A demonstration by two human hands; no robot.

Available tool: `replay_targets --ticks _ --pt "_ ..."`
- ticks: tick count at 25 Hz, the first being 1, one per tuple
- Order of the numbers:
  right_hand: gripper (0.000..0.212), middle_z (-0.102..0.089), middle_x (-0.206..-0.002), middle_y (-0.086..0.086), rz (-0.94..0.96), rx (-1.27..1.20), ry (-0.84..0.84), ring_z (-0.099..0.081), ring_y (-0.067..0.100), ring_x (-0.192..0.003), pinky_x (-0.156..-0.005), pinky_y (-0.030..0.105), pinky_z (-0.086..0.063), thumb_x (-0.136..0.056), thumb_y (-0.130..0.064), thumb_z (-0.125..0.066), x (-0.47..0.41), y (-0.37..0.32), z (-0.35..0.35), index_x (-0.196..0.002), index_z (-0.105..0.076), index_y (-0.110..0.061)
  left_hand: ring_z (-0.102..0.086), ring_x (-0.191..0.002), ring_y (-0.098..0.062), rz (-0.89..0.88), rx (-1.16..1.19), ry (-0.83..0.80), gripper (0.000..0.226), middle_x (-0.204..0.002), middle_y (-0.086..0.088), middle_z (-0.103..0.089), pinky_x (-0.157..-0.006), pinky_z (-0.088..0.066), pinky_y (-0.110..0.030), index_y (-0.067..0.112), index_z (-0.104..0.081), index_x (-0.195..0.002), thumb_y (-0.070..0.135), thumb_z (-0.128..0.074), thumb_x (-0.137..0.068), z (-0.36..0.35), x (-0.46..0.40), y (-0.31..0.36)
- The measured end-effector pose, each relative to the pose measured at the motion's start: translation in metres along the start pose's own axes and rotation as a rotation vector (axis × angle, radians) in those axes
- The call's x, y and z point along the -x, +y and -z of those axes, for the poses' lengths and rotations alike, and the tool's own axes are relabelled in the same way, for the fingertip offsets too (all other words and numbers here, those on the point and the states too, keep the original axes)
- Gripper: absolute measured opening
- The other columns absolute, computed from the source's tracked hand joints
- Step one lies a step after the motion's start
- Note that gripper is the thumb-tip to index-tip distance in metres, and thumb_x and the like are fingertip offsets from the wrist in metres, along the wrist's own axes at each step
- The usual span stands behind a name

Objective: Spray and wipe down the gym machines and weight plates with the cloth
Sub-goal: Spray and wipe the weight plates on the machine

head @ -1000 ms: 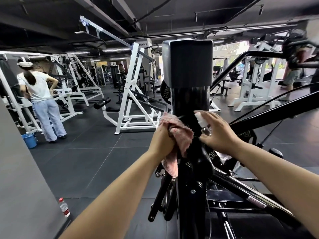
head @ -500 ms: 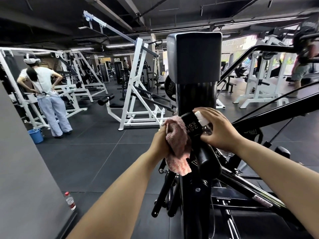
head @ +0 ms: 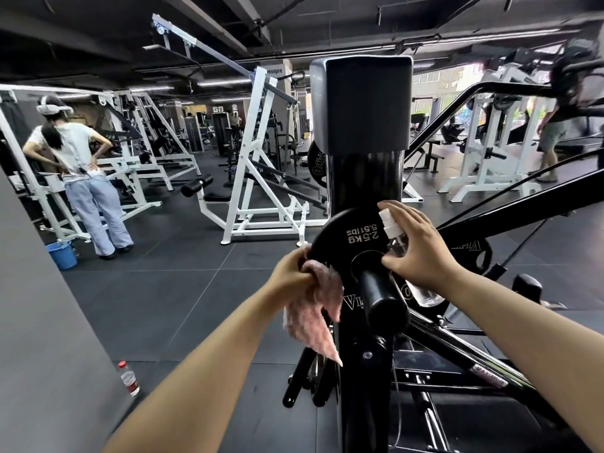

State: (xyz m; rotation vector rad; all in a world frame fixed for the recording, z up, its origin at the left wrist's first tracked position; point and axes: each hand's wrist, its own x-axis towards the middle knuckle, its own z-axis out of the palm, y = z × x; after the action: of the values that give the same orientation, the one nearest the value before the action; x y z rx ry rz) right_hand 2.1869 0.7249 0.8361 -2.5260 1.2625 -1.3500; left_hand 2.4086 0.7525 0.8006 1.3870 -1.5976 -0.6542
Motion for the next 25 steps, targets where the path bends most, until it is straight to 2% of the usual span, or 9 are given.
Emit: replay_targets --ticks 2,4,7,13,15,17,19,21,25 --pt "0.077 -0.051 -0.135 0.003 0.004 -0.014 0.010 -0.037 0.010 -0.126 -0.103 -0.001 -0.010 -0.059 -0.009 -0.070 0.000 0.001 -0.001 -0.133 -0.049 -0.009 -0.058 -0.070 0.002 -0.033 -0.014 -0.067 0.051 -0.086 0.001 -0.062 -0.072 -0.049 -0.019 0.004 -0.061 -0.108 0.001 -0.054 -0.058 0.011 -0.015 0.006" --pt "0.079 -0.050 -0.136 0.003 0.005 -0.016 0.012 -0.036 0.008 -0.126 -0.103 -0.001 -0.010 -0.059 -0.003 -0.073 0.000 0.002 -0.001 -0.134 -0.048 -0.009 -0.063 -0.084 -0.015 -0.032 -0.115 -0.046 0.063 -0.096 -0.006 -0.066 -0.084 -0.051 -0.031 0.002 -0.060 -0.113 0.008 -0.053 -0.052 0.016 -0.022 0.006" --pt "0.079 -0.049 -0.136 0.000 -0.004 -0.027 0.025 -0.035 0.008 -0.127 -0.104 0.002 -0.012 -0.059 -0.006 -0.071 0.001 0.003 -0.003 -0.135 -0.048 -0.011 -0.063 -0.096 -0.032 0.027 -0.301 -0.084 0.053 -0.097 -0.016 -0.068 -0.083 -0.048 -0.036 0.005 -0.064 -0.100 0.019 -0.049 -0.050 0.008 -0.017 0.006" --pt "0.083 -0.047 -0.136 -0.002 -0.019 -0.044 0.024 -0.029 0.001 -0.124 -0.103 -0.001 -0.010 -0.059 0.000 -0.073 0.002 0.006 -0.003 -0.137 -0.045 -0.011 -0.061 -0.086 -0.016 0.098 -0.033 -0.113 0.035 -0.090 -0.006 -0.066 -0.084 -0.050 -0.033 0.008 -0.062 -0.095 0.014 -0.049 -0.063 0.004 -0.008 -0.004" --pt "0.084 -0.046 -0.138 0.000 -0.030 -0.047 0.018 -0.033 0.009 -0.130 -0.105 0.003 -0.012 -0.059 -0.001 -0.074 0.003 0.008 -0.003 -0.138 -0.044 -0.011 -0.062 -0.077 -0.009 0.083 0.073 -0.039 0.022 -0.083 -0.002 -0.067 -0.077 -0.051 -0.023 0.010 -0.063 -0.093 0.004 -0.053 -0.074 0.014 -0.009 -0.005" --pt "0.085 -0.046 -0.140 0.002 -0.032 -0.039 0.019 -0.034 0.016 -0.132 -0.107 0.008 -0.013 -0.060 -0.005 -0.074 0.004 0.010 -0.005 -0.138 -0.043 -0.011 -0.063 -0.078 -0.007 0.025 0.090 0.004 0.030 -0.087 0.001 -0.067 -0.077 -0.051 -0.020 0.012 -0.062 -0.100 -0.009 -0.054 -0.080 0.018 -0.012 -0.002" --pt "0.084 -0.047 -0.139 0.004 -0.022 -0.037 0.032 -0.036 0.020 -0.131 -0.106 0.005 -0.012 -0.058 -0.013 -0.070 0.004 0.010 -0.007 -0.138 -0.044 -0.010 -0.061 -0.080 -0.010 -0.114 -0.096 0.007 0.034 -0.088 0.003 -0.064 -0.079 -0.049 -0.021 0.015 -0.057 -0.102 0.000 -0.060 -0.072 0.010 -0.016 0.006" --pt "0.083 -0.048 -0.137 0.004 -0.031 -0.041 0.044 -0.038 0.020 -0.129 -0.105 0.002 -0.010 -0.057 -0.019 -0.064 0.004 0.010 -0.008 -0.136 -0.045 -0.009 -0.053 -0.069 -0.012 -0.204 -0.278 0.074 0.029 -0.077 0.005 -0.056 -0.065 -0.038 -0.014 0.015 -0.048 -0.094 0.003 -0.059 -0.070 -0.003 -0.018 0.015" --pt "0.080 -0.051 -0.135 0.004 -0.031 -0.026 0.076 -0.040 0.021 -0.126 -0.104 0.002 -0.011 -0.056 -0.024 -0.061 0.004 0.006 -0.009 -0.134 -0.047 -0.009 -0.058 -0.075 -0.028 -0.294 -0.311 0.245 0.029 -0.082 -0.007 -0.060 -0.067 -0.043 -0.029 0.007 -0.050 -0.096 0.010 -0.043 -0.067 -0.017 -0.022 0.016"
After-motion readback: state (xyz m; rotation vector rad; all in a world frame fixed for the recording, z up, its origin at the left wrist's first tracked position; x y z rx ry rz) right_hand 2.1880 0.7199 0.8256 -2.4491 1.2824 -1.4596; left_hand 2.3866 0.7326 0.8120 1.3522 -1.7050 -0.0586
